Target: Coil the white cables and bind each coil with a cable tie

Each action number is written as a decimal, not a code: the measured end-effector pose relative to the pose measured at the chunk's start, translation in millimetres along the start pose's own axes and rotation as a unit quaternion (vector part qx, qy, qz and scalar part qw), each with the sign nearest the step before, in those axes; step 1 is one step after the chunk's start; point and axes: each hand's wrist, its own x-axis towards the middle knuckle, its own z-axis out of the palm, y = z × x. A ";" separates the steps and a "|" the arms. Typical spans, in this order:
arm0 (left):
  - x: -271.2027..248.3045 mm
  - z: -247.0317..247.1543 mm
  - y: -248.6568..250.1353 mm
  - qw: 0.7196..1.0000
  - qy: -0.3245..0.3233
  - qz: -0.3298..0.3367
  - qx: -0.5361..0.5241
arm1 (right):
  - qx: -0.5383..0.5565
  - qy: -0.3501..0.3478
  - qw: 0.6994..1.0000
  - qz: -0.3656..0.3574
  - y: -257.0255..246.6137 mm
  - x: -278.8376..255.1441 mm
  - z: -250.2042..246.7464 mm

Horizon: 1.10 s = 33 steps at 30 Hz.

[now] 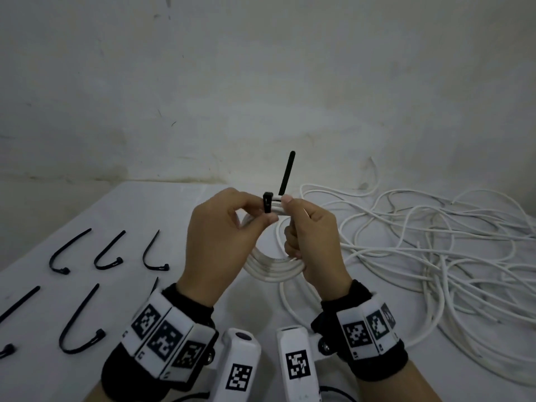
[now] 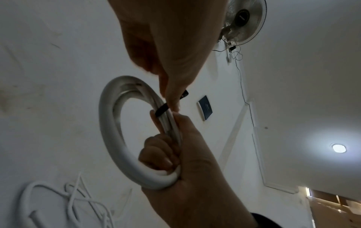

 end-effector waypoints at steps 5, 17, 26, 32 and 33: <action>7.7 5.8 -13.6 0.996 -0.050 -0.052 -0.048 | 0.033 -0.010 0.999 0.010 -6.0 -3.4 4.0; 17.2 26.6 -18.4 0.992 0.002 0.017 -0.125 | -0.026 -0.032 0.998 -0.057 -1.3 -0.3 -1.2; 12.8 31.9 -22.4 0.982 -0.002 -0.044 -0.186 | -0.094 -0.069 0.989 -0.097 -4.9 4.9 -12.6; 9.9 26.1 -28.8 0.978 -0.023 -0.048 -0.204 | -0.089 -0.093 0.989 -0.077 -0.9 2.2 -8.8; 9.2 24.6 -27.4 0.977 -0.026 -0.045 -0.207 | -0.067 -0.102 0.991 -0.058 -1.8 2.2 -9.0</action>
